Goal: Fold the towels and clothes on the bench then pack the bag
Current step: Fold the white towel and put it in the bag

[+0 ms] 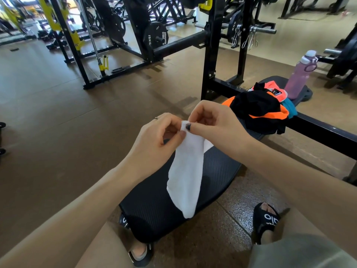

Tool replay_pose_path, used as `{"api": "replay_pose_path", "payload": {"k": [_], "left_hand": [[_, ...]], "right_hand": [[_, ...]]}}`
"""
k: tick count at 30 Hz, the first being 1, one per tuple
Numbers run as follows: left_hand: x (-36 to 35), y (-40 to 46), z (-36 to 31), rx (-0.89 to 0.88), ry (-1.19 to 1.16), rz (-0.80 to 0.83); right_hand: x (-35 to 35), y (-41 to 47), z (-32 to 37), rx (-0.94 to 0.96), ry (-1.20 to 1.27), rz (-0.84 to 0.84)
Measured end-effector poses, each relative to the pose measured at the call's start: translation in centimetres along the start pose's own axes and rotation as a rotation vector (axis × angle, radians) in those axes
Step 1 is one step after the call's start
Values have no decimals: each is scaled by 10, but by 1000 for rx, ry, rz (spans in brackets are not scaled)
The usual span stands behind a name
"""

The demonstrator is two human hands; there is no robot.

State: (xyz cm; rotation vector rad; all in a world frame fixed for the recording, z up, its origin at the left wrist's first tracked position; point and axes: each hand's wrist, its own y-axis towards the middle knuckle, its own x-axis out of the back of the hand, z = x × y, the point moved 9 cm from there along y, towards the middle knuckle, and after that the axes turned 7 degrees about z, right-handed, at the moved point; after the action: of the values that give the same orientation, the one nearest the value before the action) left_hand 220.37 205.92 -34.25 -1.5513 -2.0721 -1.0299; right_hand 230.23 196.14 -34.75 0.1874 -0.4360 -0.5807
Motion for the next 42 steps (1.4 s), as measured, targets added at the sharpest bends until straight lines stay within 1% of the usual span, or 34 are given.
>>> {"api": "replay_pose_path", "payload": {"k": [3, 8, 10, 13, 18, 25, 29, 34, 38, 40, 42], "left_hand": [[1, -1, 0, -10, 31, -34], [4, 1, 0, -6, -38, -65], [-4, -1, 5, 35, -98, -30], [-25, -9, 16, 88, -172, 66], [-46, -22, 38, 85, 39, 142], [-53, -46, 81, 121, 272, 261], [-35, -55, 91, 129, 341, 234], [1, -53, 91, 85, 408, 195], [29, -45, 92, 65, 435, 131], [37, -42, 92, 57, 435, 121], [37, -41, 90, 15, 452, 153]], "right_hand": [[0, 0, 1, 12, -19, 13], [4, 2, 6, 32, -15, -9], [6, 2, 7, 29, 6, -37], [13, 3, 10, 29, 22, -75], [25, 4, 15, 28, -61, -83], [54, 7, 17, 12, -174, -206], [73, 8, 8, -43, -307, -245], [91, 6, -10, -159, -492, -209], [102, 4, -24, -253, -491, -171], [109, 3, -30, -279, -468, -202], [115, 1, -33, -289, -406, -247]]}}
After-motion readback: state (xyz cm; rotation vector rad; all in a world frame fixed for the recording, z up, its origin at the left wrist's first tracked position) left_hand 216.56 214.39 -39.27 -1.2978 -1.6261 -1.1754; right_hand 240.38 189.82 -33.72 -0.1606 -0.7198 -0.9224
